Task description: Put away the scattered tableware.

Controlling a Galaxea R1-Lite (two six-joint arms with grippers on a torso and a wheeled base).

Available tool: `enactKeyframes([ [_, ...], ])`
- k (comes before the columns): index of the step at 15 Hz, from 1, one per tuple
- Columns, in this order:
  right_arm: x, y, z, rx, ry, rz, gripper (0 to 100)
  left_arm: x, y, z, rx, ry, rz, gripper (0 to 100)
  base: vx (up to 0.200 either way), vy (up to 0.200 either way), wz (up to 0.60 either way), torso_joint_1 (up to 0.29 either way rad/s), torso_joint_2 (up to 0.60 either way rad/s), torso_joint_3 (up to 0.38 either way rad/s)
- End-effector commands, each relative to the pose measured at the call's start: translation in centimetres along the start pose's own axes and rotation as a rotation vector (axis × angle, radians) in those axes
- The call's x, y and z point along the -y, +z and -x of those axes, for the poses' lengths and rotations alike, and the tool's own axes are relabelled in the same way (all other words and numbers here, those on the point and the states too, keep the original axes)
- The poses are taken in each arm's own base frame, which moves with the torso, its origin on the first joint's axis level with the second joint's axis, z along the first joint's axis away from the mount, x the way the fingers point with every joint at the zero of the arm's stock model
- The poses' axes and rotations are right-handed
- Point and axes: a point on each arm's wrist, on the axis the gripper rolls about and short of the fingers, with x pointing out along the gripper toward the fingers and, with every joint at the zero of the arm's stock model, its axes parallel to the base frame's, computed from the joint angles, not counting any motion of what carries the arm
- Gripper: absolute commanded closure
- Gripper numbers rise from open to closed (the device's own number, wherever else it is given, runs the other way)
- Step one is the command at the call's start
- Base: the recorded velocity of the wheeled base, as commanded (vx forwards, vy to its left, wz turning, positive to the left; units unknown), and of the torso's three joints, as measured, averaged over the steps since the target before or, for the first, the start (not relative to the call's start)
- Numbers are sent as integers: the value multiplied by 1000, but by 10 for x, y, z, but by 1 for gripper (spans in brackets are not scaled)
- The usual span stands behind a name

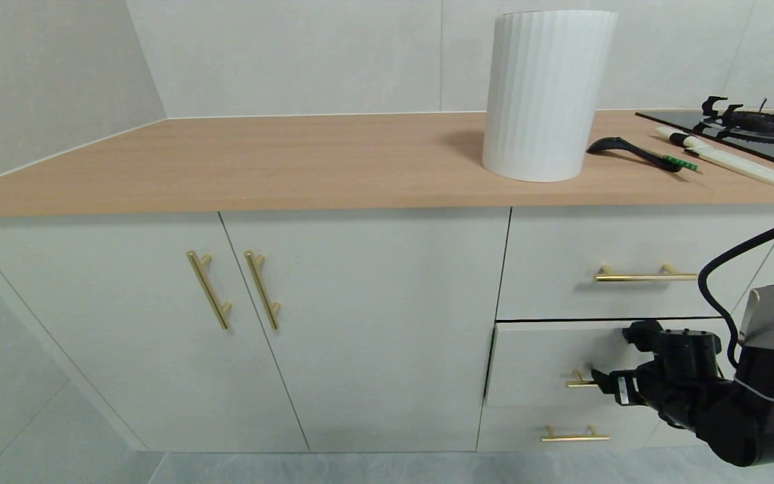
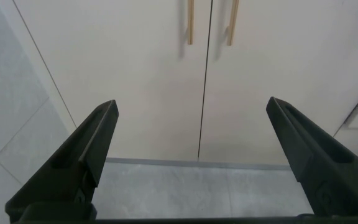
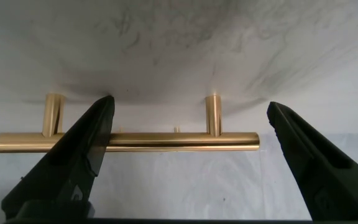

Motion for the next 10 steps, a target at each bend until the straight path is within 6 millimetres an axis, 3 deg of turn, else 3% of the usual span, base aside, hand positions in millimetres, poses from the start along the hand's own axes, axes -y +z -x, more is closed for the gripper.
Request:
enactKeyframes([
  [1,5,-4,17,-24,11,10,0,0,0,0,-1,1,1,0,0,0,0,0,0,0],
  [3,10,3,47,1,18,11,0,0,0,0,-1,1,1,0,0,0,0,0,0,0],
  [5,16,38,111,90,71,16,0,0,0,0,-1,1,1,0,0,0,0,0,0,0],
  [6,15,48,130,105,97,23,0,0,0,0,0,1,1,0,0,0,0,0,0,0],
  [7,18,71,176,142,165,32,0,0,0,0,-1,1,1,0,0,0,0,0,0,0],
  [9,25,90,227,133,216,31,0,0,0,0,-1,1,1,0,0,0,0,0,0,0],
  [10,28,96,241,127,220,27,0,0,0,0,-1,1,1,0,0,0,0,0,0,0],
])
